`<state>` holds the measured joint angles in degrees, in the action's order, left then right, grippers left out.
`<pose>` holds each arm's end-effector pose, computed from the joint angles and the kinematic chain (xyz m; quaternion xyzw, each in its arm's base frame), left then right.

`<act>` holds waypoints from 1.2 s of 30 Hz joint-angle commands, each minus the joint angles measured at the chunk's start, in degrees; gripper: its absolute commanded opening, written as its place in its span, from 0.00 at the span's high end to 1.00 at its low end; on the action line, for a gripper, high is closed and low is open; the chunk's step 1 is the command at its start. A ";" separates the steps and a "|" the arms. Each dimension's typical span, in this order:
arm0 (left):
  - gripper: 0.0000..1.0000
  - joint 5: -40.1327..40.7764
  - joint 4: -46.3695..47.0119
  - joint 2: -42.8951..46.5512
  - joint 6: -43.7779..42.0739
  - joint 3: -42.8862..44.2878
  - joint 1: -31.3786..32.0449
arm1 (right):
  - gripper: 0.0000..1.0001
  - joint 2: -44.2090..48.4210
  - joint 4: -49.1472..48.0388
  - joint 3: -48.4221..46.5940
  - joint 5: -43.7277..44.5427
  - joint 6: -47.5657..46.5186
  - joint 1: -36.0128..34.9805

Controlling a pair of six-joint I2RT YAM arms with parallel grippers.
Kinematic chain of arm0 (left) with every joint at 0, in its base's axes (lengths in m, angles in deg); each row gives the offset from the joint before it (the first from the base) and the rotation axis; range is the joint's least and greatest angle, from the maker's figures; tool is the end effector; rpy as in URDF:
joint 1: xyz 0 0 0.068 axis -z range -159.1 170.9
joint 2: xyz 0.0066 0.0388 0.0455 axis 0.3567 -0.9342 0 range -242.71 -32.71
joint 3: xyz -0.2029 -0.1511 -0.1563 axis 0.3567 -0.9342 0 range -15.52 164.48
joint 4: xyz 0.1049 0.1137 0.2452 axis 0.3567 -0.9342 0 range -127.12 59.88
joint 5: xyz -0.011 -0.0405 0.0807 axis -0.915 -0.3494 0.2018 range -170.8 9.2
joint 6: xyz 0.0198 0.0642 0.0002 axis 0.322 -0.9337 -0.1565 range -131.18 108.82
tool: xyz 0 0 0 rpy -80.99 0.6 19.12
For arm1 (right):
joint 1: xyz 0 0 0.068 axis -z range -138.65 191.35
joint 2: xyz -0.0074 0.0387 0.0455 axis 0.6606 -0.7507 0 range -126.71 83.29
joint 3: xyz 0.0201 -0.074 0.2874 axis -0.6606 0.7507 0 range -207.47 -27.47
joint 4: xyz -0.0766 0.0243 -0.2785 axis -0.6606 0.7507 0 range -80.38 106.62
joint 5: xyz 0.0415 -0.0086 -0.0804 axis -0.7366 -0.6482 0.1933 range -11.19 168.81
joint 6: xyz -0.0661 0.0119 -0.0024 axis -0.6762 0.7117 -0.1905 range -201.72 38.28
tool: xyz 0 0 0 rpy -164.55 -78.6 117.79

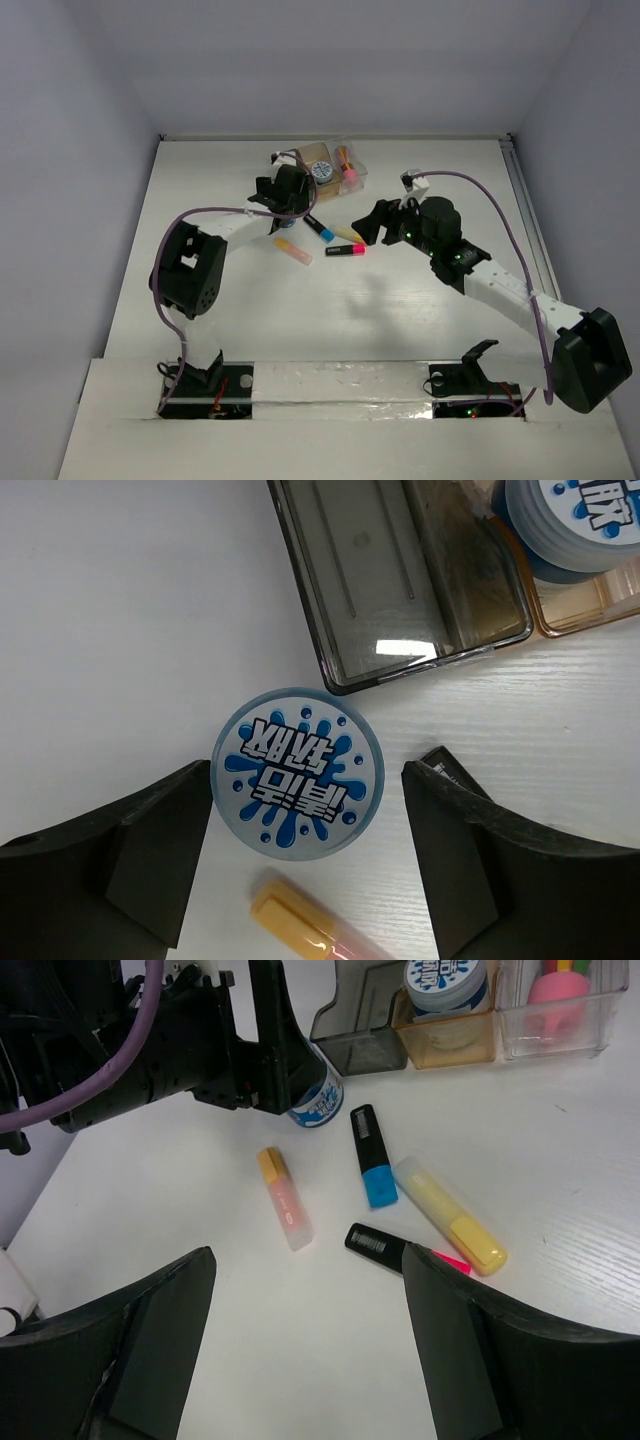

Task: Sort the stationery into containers
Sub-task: Pick up the stationery from the center of the board, then place the stationery in the storage box.

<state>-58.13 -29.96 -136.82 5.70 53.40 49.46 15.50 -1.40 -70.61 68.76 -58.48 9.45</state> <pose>0.4062 -0.1975 0.2136 -0.0017 0.8745 -0.0140 0.4848 0.2573 0.1712 0.2913 -0.1131 0.7767 0.3460 0.5141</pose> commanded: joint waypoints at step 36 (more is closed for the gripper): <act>0.86 -6.86 -1.57 -1.94 1.13 28.62 -1.05 | 0.96 0.47 -1.02 -0.63 2.48 0.93 -0.18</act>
<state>-64.16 -33.04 -135.01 6.88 77.27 48.54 15.50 -1.05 -70.61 70.55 -57.51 9.45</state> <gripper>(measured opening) 0.599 0.079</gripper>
